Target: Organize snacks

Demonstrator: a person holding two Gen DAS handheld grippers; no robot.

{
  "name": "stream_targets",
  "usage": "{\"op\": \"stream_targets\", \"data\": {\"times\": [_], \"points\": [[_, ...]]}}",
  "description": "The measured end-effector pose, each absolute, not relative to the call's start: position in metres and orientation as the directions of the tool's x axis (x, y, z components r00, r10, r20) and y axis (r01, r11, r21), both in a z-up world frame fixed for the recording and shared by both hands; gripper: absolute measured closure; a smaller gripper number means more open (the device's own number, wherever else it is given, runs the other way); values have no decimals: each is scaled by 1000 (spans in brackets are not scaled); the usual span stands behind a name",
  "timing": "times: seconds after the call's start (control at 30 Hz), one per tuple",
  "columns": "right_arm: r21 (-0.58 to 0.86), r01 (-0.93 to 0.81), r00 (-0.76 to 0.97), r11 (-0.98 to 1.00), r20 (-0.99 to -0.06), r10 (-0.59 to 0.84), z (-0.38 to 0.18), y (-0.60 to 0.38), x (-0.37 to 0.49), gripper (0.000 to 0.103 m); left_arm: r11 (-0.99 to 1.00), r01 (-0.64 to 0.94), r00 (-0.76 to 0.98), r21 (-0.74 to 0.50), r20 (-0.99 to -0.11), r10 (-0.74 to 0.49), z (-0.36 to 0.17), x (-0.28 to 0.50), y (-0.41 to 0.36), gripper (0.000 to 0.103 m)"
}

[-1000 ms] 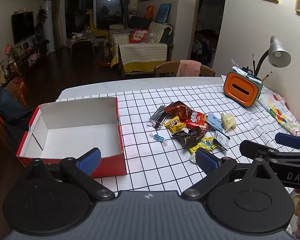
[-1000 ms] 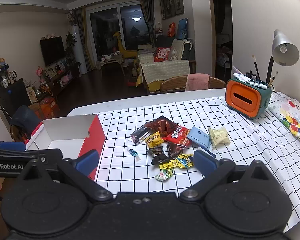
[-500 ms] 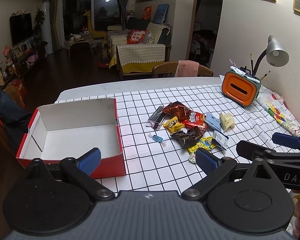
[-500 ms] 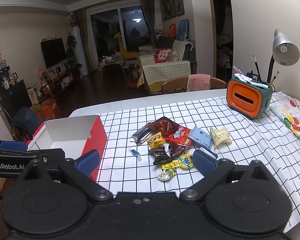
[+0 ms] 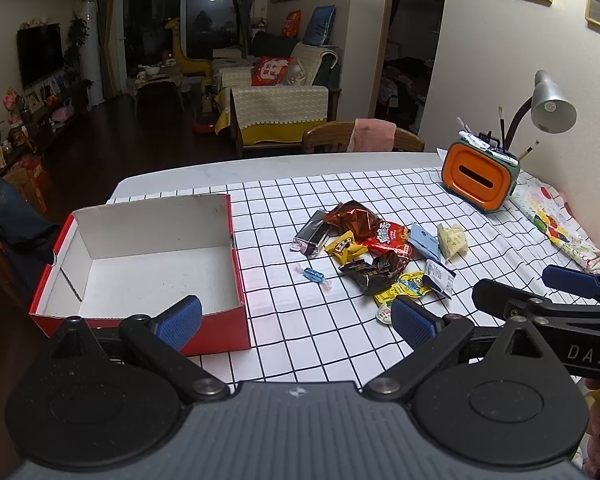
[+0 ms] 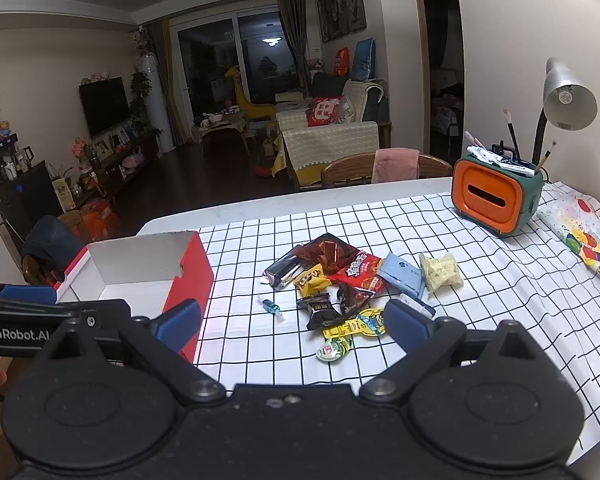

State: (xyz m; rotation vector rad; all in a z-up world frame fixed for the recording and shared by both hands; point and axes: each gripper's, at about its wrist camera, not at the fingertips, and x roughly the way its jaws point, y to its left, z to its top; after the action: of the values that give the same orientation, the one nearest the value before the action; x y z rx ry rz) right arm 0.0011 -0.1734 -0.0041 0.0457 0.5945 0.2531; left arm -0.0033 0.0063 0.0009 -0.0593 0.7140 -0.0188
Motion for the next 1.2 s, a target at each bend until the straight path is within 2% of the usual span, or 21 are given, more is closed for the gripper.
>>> {"op": "stream_targets", "data": {"times": [0.7,1.2], "points": [[113,-204,800,972,-553,232,-5,-178,6,5,997,17,746,-72,-664,-61,-3,7,1,1],[140,-174,770,975,-598,223,-33,-215,51,5,997,44,680,-60,-729,-74,-29,60,-23,1]]}}
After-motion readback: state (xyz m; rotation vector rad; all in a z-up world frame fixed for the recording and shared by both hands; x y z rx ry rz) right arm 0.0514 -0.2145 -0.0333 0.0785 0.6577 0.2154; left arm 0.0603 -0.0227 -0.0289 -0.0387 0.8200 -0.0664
